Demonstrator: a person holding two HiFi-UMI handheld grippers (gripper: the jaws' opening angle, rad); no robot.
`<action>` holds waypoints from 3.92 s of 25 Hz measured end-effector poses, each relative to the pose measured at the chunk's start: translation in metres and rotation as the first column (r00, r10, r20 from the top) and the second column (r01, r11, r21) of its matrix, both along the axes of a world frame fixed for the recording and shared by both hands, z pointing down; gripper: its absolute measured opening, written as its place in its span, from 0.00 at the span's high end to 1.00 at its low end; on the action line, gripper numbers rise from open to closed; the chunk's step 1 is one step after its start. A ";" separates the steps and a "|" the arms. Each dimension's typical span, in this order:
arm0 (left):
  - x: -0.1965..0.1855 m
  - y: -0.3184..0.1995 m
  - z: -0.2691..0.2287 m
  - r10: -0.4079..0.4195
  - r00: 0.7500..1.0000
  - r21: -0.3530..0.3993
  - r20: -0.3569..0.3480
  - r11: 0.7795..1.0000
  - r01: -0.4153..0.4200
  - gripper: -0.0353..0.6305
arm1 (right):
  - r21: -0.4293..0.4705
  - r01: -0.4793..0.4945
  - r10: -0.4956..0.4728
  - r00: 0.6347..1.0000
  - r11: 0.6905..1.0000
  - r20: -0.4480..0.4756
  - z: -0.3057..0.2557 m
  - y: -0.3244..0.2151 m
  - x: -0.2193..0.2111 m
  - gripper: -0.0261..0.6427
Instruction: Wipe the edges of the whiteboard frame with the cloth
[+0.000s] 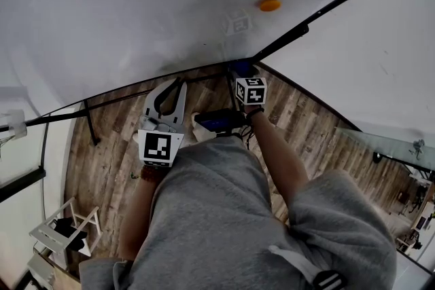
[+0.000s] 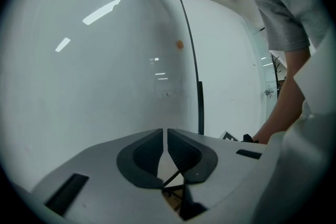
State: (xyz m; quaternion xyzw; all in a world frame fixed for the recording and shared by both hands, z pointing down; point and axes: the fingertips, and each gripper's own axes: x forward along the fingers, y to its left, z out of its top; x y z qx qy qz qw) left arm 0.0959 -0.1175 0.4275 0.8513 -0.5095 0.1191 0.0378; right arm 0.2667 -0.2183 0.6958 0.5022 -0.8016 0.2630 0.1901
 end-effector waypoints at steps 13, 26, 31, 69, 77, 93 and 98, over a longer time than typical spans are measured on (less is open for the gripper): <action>0.000 -0.008 0.000 0.033 0.999 0.010 0.005 0.999 -0.033 0.90 | -0.012 -0.012 0.012 1.000 1.000 0.019 -0.003 0.005 -0.008 0.71; -0.001 -0.010 0.002 0.047 0.999 0.008 -0.017 0.999 -0.047 0.90 | -0.006 0.010 -0.010 1.000 1.000 0.013 -0.005 0.010 -0.017 0.72; -0.008 -0.011 0.002 0.056 0.998 0.006 -0.020 0.998 -0.056 0.90 | -0.004 0.014 -0.014 1.000 1.000 0.018 -0.006 0.012 -0.026 0.72; -0.062 -0.001 0.010 0.070 0.997 -0.044 -0.015 0.997 -0.070 0.90 | -0.012 -0.002 0.003 0.997 1.000 0.082 -0.012 0.028 -0.084 0.72; -0.070 0.000 0.011 0.057 0.998 -0.061 -0.011 0.997 -0.057 0.90 | 0.003 0.036 -0.036 0.997 0.999 0.063 -0.011 0.030 -0.093 0.72; -0.074 0.000 0.011 0.080 0.997 -0.078 -0.015 0.994 -0.081 0.90 | -0.009 0.091 -0.091 0.995 0.996 0.037 -0.011 0.034 -0.112 0.72; -0.078 0.003 0.011 0.082 0.996 -0.080 -0.016 0.993 -0.083 0.90 | -0.015 0.098 -0.097 0.995 0.995 0.036 -0.011 0.037 -0.118 0.72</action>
